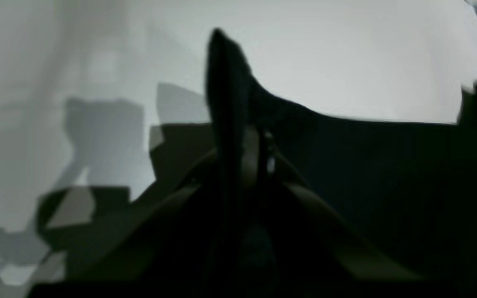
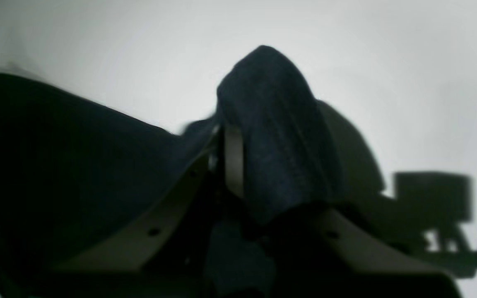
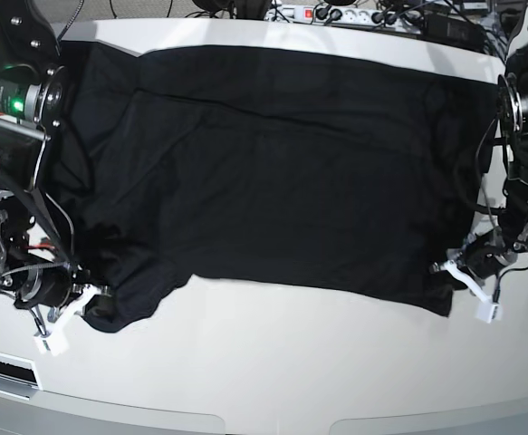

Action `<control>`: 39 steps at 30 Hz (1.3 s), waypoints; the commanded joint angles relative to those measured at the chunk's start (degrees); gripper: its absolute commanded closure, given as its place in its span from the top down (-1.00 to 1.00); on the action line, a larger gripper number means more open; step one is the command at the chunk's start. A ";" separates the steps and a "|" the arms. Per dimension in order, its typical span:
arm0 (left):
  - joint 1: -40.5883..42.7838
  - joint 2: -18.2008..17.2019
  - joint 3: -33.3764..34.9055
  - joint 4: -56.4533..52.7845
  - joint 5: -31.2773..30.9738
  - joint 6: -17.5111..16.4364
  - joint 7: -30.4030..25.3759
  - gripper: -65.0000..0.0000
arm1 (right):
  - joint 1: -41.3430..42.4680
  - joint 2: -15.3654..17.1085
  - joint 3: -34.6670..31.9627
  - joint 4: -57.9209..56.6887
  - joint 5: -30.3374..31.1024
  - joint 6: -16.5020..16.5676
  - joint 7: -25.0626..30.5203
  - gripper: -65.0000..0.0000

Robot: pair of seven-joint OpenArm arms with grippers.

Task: Layout the t-shirt on the table in an organized manner, then fold the t-shirt properly
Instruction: 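Lift the hem with both grippers and fold it over toward the collar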

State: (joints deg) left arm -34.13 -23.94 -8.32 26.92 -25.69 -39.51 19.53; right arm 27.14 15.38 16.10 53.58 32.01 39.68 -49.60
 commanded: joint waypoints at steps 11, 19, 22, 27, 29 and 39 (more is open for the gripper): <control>-0.76 -5.66 -0.22 7.21 -16.13 -0.49 11.13 -1.00 | -5.22 0.87 0.00 13.03 7.21 0.32 -5.75 -1.00; 8.52 -8.00 -0.22 23.82 -27.78 -0.49 24.30 -1.00 | -15.93 2.03 0.00 29.97 11.65 0.32 -7.91 -1.00; 12.94 -8.52 -0.26 28.96 -27.76 -0.49 24.22 -1.00 | -19.26 3.10 0.02 35.60 14.25 0.32 -9.68 -1.00; 17.99 -9.25 -0.39 34.03 -27.93 -0.49 24.20 -1.00 | -24.59 4.31 0.02 44.39 18.78 0.32 -13.97 -1.00; 19.52 -9.90 -0.44 35.67 -29.22 -0.49 24.13 -1.00 | -26.88 4.50 0.02 47.08 19.19 0.32 -14.40 -1.00; 22.99 -14.43 -3.08 41.55 -31.43 -0.49 24.52 -1.00 | -34.32 5.64 0.07 55.93 18.75 0.32 -14.73 -1.00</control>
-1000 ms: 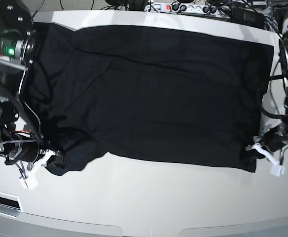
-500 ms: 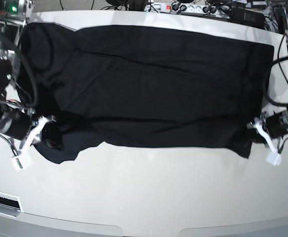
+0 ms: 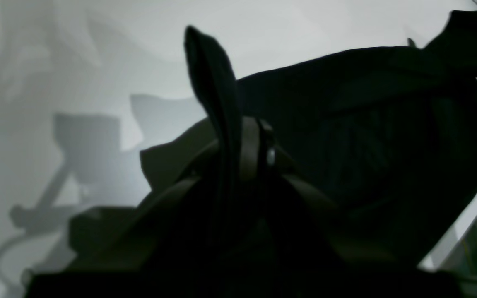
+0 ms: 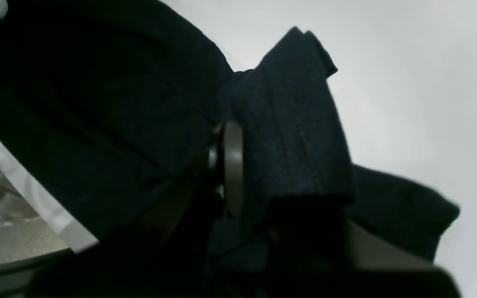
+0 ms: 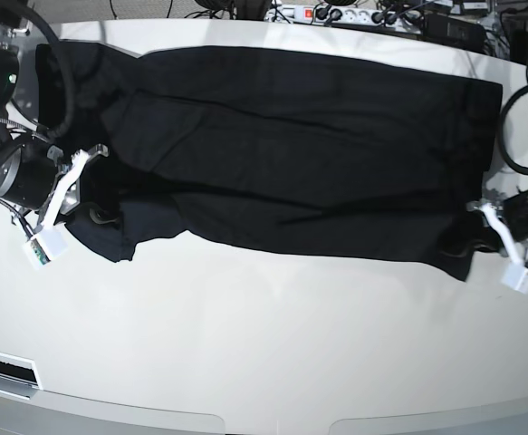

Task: Layout the t-shirt on the table in an organized manner, then fold the t-shirt properly
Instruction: 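Lift the hem with both grippers and fold it over toward the collar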

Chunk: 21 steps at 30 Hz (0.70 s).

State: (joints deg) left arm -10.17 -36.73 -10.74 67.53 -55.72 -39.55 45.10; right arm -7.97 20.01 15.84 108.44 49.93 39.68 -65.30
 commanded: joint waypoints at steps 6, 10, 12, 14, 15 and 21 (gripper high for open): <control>-0.94 -2.49 -5.16 0.94 -2.05 -0.45 3.08 -1.00 | 0.17 3.56 0.33 2.58 0.68 0.32 0.35 -1.00; -0.31 -2.54 -5.14 0.94 -2.01 -0.45 6.19 -1.00 | 0.17 4.76 0.33 2.58 0.70 0.32 -0.76 -1.00; 0.59 -2.58 -5.14 0.94 -2.03 -0.45 6.25 -1.00 | 0.07 4.92 0.33 2.58 1.22 0.32 -1.90 -1.00; 2.12 -2.62 -5.14 0.94 -2.03 -0.45 6.25 -1.00 | -0.35 4.92 0.33 2.56 1.99 0.32 -2.16 -1.00; 2.93 -2.62 -5.14 0.94 -2.03 -0.45 6.25 -1.00 | -0.85 4.94 0.33 2.56 2.49 0.32 -2.34 -1.00; 7.39 -3.63 -5.14 0.94 -2.25 -0.45 6.36 -1.00 | -4.31 5.77 0.33 2.56 2.58 0.32 -3.39 -1.00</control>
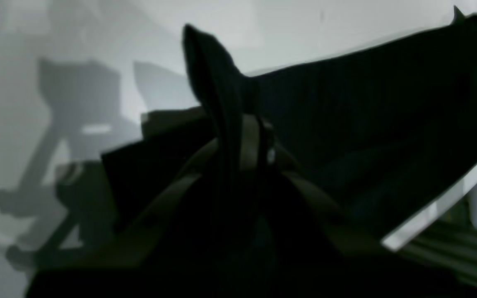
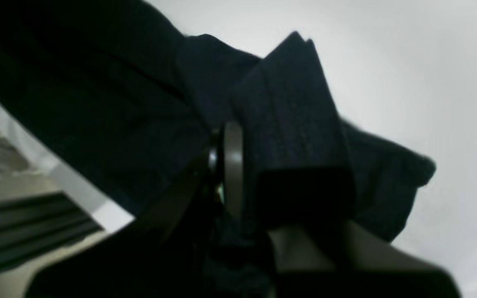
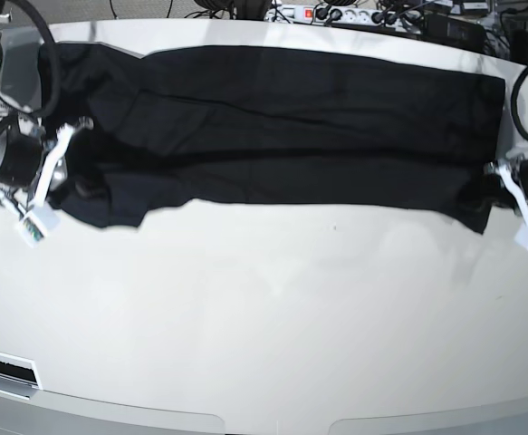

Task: Layout the t-shirt on the table in an organized manner, then fold the t-shirt properly
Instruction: 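Lift the hem with both grippers and fold it over toward the collar, then lower the folded hem onto the shirt and release both grippers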

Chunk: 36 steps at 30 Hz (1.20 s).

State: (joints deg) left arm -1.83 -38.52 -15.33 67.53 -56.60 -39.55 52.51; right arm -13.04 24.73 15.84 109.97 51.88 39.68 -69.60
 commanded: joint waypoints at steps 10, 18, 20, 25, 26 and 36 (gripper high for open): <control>-0.35 -4.31 -0.52 0.94 -6.14 -0.45 2.51 -1.00 | -1.73 2.58 0.26 1.03 7.65 0.32 -4.85 -1.00; 2.97 -4.35 -0.52 0.92 -8.46 -0.45 3.89 -1.00 | -1.73 2.62 0.26 -0.28 6.12 0.32 -5.07 -0.69; 2.95 -4.44 -0.55 0.83 -8.46 -0.45 3.93 -0.66 | -1.70 2.93 0.28 -0.28 4.20 0.32 -5.03 -0.14; 2.95 -4.83 -0.55 0.83 -8.41 -0.45 3.91 0.12 | -1.27 3.69 0.59 -0.26 -9.20 -4.24 -1.49 0.19; 2.95 -4.85 -0.55 0.83 -8.37 -0.45 3.89 0.12 | -1.27 3.72 0.72 -0.26 -12.11 -6.08 -0.79 0.19; 2.91 -4.81 -1.20 0.83 -9.16 -0.45 -1.97 0.12 | -1.62 2.54 0.70 -0.28 -7.82 -8.24 4.68 -1.00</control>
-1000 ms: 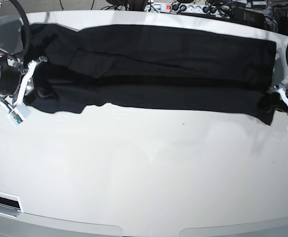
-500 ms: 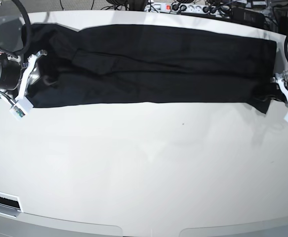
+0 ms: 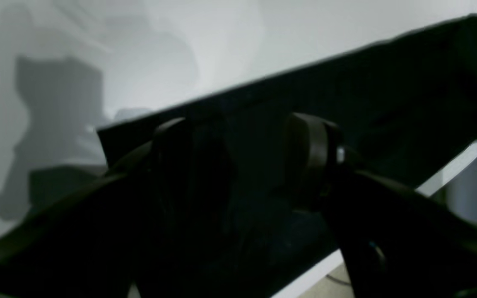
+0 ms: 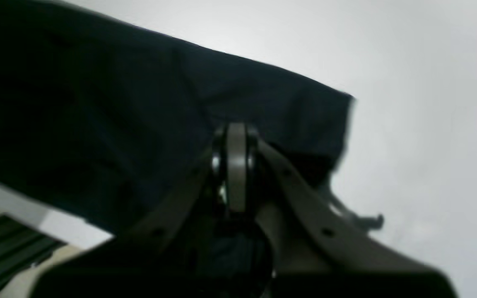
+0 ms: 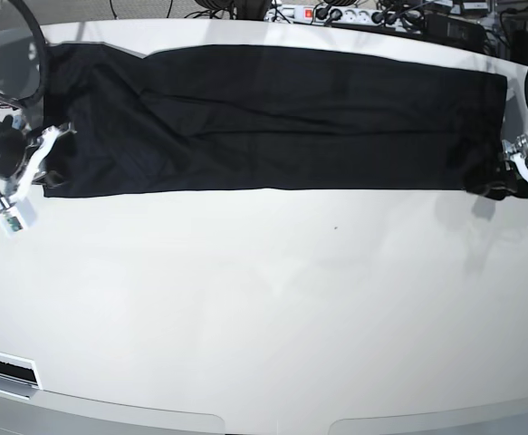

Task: Layout the t-shirt on the table in an organized manner, then fold the t-shirt properly
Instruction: 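Lower the folded hem onto the shirt and release both grippers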

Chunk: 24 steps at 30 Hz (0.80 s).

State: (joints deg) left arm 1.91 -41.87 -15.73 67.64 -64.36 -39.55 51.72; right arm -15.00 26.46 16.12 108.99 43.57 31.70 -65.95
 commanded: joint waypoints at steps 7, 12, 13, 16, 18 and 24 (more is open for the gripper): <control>-1.22 -1.46 -1.36 0.74 -3.87 -0.45 -0.70 0.12 | -3.28 -7.78 0.35 -0.44 0.46 6.67 5.07 -1.00; -2.75 -1.46 -1.42 0.72 -3.19 -0.45 -0.72 0.12 | -3.26 -12.72 0.35 -6.05 -9.62 4.79 11.52 -1.00; -2.73 -1.42 -1.81 0.72 -3.21 -0.45 -0.72 0.12 | -3.26 -13.35 0.35 -7.63 -10.27 4.02 12.52 -1.00; -2.73 -1.14 -4.17 0.72 -0.92 -0.45 -0.74 0.12 | -2.99 -14.73 0.35 -12.85 -12.79 2.75 13.09 -1.00; -2.73 -1.01 -6.93 0.72 -0.15 -0.45 -1.20 0.12 | -2.89 -14.88 0.35 -16.15 -14.12 2.34 13.51 -1.00; -1.03 -1.01 -14.60 0.70 5.38 -0.45 0.98 0.12 | -2.49 -14.84 0.35 -19.06 -15.56 2.69 13.88 -1.00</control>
State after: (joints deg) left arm 1.15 -41.32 -29.93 67.64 -57.89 -39.53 52.97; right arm -17.76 11.07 16.23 89.34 27.88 34.13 -52.69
